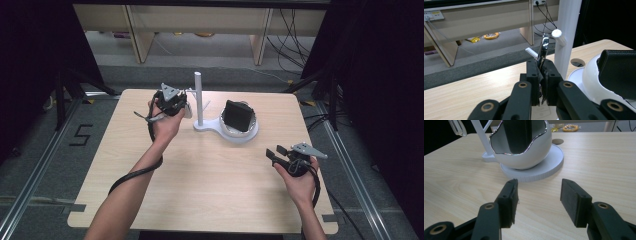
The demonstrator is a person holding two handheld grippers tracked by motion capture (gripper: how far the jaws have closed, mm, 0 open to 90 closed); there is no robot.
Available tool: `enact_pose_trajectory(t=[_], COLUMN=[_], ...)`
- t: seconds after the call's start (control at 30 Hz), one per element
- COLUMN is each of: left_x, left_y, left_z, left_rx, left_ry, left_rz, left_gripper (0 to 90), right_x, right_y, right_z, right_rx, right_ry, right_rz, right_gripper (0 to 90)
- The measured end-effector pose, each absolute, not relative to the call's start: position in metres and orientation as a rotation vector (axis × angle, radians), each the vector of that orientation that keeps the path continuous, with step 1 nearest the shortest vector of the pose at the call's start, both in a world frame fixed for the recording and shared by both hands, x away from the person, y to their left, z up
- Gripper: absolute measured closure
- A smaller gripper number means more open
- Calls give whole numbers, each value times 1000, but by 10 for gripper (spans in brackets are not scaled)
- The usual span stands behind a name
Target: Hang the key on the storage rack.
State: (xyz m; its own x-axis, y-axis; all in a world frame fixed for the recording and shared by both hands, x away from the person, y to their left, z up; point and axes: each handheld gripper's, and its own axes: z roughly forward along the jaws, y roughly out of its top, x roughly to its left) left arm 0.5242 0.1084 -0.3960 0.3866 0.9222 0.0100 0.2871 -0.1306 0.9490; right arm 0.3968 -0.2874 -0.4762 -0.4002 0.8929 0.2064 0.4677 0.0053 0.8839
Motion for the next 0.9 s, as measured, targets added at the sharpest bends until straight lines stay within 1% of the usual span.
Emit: enact_pose_trajectory(t=[0.43, 0.77, 0.8, 0.9], left_x=[523, 515, 513, 511], left_y=[104, 101, 100, 98], left_z=[-394, -391, -391, -391], left_rx=[1640, 1647, 1654, 1659], left_ry=[1088, 1076, 1070, 1065], left_rz=[809, 860, 870, 890], left_gripper=[848, 847, 846, 846], right_x=[397, 400, 397, 398], right_y=[-288, -289, -286, -286], right_z=[-477, -480, -479, -480], right_rx=[1388, 1368, 1431, 1422], right_ry=[1869, 1879, 1877, 1880], right_rz=[1361, 1364, 1373, 1368], right_gripper=[493, 493, 493, 493])
